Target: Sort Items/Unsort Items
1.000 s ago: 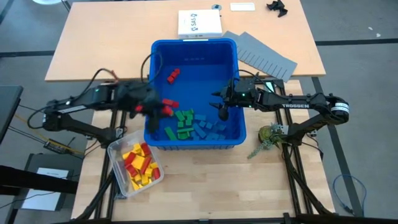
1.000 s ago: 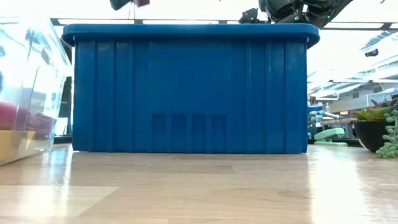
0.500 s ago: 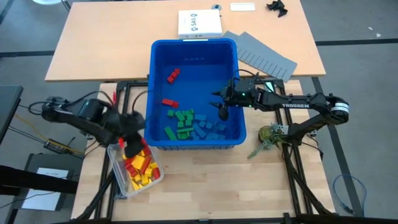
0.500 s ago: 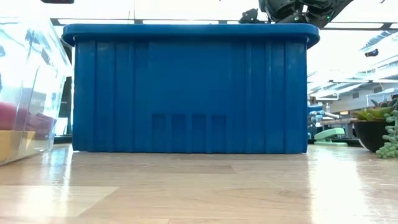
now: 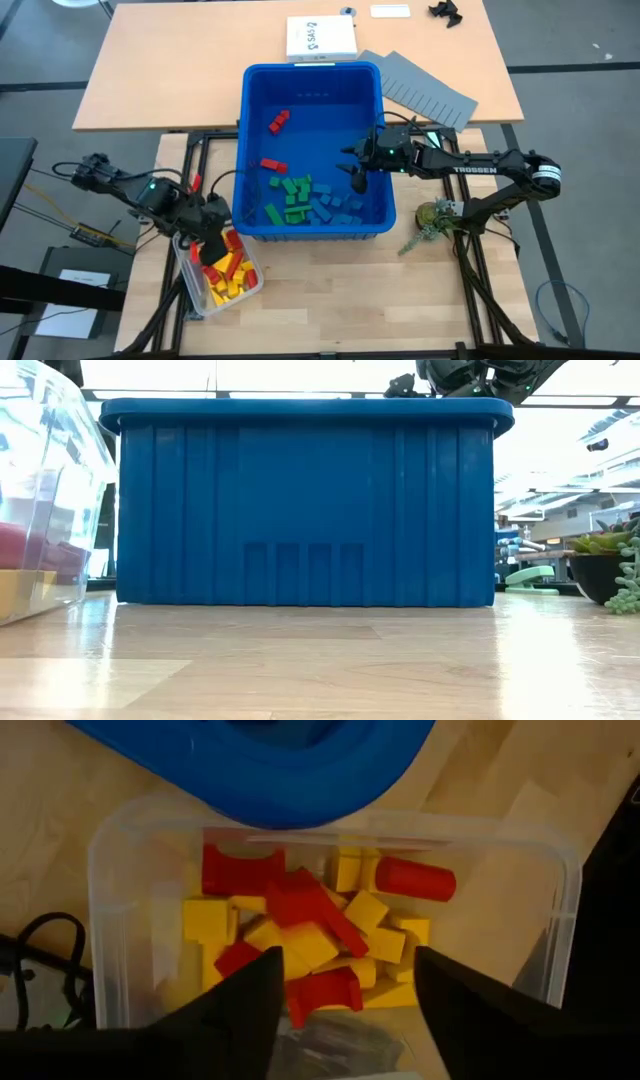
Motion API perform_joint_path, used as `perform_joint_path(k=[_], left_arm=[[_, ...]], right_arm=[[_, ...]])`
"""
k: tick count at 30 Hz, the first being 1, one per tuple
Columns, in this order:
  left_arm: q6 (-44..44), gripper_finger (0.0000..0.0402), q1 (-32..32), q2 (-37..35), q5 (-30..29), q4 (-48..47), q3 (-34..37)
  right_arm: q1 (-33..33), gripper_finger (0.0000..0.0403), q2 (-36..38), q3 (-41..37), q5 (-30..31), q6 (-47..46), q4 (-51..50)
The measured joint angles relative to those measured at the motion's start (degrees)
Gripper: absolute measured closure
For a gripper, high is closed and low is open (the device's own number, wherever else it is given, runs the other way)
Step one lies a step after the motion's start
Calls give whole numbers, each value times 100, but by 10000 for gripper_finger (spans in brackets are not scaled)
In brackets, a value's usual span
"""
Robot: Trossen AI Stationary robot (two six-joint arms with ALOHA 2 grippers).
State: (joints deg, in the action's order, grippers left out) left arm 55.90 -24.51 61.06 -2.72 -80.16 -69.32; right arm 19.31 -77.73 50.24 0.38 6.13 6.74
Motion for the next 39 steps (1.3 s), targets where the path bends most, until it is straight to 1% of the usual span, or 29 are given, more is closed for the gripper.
perform_joint_path(k=[2,5,7,10,13,17,19,20,24,29,31,35,39], left_arm=[[0,154,21,2,41,-57,-58],[-72,136,107,-4,-43,68,-342],[-316,131,171,-4,-333,363,-589],[-961,130,281,-2,-1061,982,-1012],[-1949,130,497,15,-2042,1706,-1342],[-3856,130,1064,142,-3376,3056,-1480],[-4726,130,1498,245,-3734,3800,-1480],[-5098,130,1747,317,-3788,4120,-1480],[-6318,136,2759,687,-3786,4934,-1482],[-7120,144,4024,1281,-3753,5326,-1482],[-7274,144,4483,1542,-3430,5320,-1482],[-7347,144,5229,2113,-2379,5332,-1480],[-7364,144,5800,2721,-1979,5357,-1480]], right_arm=[[0,174,0,0,0,0,2],[0,174,0,0,0,0,2],[0,174,0,0,-1,0,6],[0,174,0,0,-2,0,72],[0,174,0,0,-2,0,97],[0,174,0,0,-2,2,129],[0,174,0,0,-2,2,135],[0,174,0,0,-2,2,135],[1,174,0,0,-2,2,134],[0,174,0,0,-2,2,133],[2,174,0,0,-2,2,133],[0,174,0,0,-4,2,129],[0,174,0,0,-4,2,127]])
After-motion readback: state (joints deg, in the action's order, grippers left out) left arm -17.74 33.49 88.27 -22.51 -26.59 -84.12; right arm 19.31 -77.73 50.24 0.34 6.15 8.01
